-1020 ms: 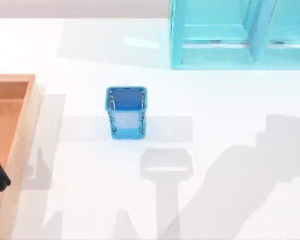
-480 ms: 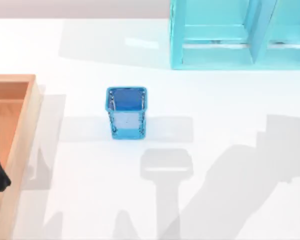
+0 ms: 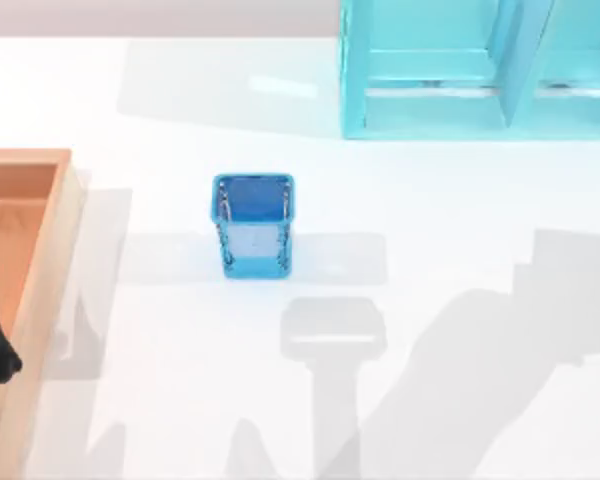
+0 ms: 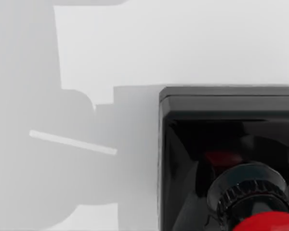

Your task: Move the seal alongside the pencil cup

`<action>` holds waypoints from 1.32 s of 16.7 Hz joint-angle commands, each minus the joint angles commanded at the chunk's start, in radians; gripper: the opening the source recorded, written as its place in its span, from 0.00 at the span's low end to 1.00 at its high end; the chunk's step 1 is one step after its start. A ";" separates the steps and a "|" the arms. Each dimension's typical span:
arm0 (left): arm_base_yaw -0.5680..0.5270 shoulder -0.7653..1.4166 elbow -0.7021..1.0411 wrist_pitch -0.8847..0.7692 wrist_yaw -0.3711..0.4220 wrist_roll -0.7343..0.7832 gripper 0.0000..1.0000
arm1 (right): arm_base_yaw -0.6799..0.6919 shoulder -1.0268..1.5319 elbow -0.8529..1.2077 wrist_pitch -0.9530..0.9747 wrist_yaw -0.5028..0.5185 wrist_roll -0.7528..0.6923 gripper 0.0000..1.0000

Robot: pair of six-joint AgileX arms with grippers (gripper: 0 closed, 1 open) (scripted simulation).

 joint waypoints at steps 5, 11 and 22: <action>0.000 0.000 0.000 0.000 0.000 0.000 1.00 | 0.093 -0.015 0.113 -0.119 0.000 0.095 0.00; 0.000 0.000 0.000 0.000 0.000 0.000 1.00 | 0.334 -0.076 0.369 -0.466 0.000 0.332 0.00; 0.000 0.000 0.000 0.000 0.000 0.000 1.00 | 0.420 -0.041 0.493 -0.554 0.000 0.426 0.00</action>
